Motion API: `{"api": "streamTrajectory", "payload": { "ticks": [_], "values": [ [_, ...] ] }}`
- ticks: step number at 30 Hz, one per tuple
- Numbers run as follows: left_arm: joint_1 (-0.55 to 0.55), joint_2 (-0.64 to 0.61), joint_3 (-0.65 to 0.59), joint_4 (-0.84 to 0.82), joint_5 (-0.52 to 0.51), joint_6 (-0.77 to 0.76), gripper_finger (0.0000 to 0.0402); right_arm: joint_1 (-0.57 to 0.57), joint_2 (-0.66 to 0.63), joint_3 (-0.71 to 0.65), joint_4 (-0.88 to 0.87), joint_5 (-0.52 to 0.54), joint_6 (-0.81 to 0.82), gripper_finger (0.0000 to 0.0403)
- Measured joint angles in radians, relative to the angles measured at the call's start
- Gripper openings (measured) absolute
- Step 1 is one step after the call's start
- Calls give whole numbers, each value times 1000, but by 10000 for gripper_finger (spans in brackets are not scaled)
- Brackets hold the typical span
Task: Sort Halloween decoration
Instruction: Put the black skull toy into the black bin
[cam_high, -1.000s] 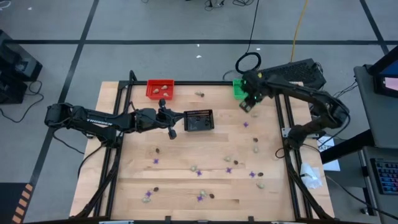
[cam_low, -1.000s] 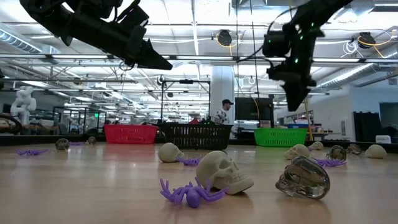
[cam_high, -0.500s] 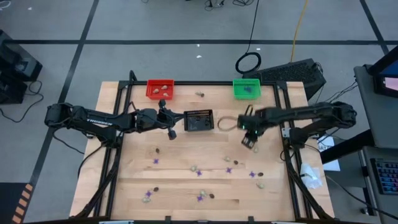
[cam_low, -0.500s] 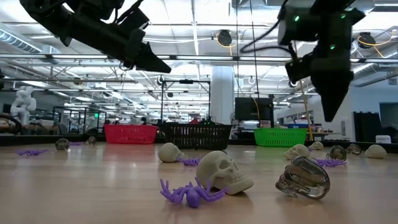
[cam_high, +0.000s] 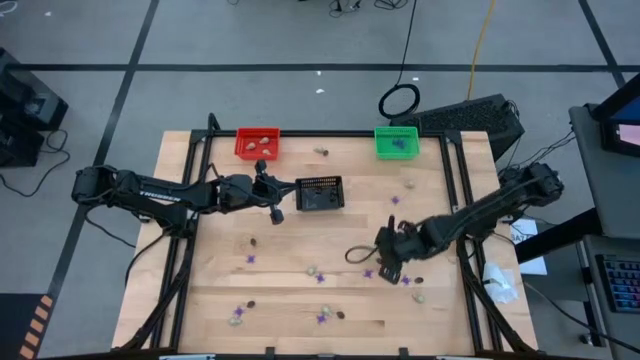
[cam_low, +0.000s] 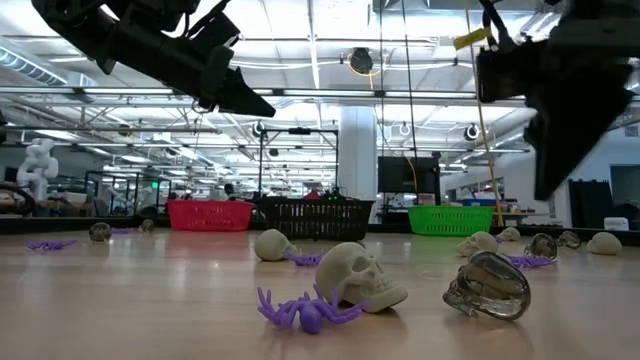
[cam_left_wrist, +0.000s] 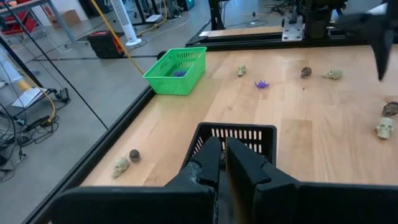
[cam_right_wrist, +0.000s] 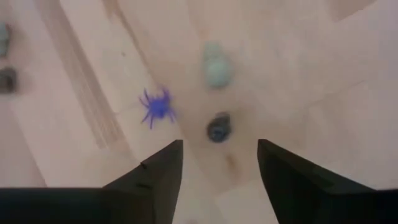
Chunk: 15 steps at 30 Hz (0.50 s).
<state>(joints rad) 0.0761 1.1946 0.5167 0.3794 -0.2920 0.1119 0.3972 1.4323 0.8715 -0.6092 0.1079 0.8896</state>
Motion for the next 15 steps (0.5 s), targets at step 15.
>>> {"api": "streamTrajectory", "payload": {
  "ticks": [15],
  "values": [
    [0, 0, 0, 0, 0, -1, 20, 15, 151, 53, -7, 51, 23, 201]
  ]
}}
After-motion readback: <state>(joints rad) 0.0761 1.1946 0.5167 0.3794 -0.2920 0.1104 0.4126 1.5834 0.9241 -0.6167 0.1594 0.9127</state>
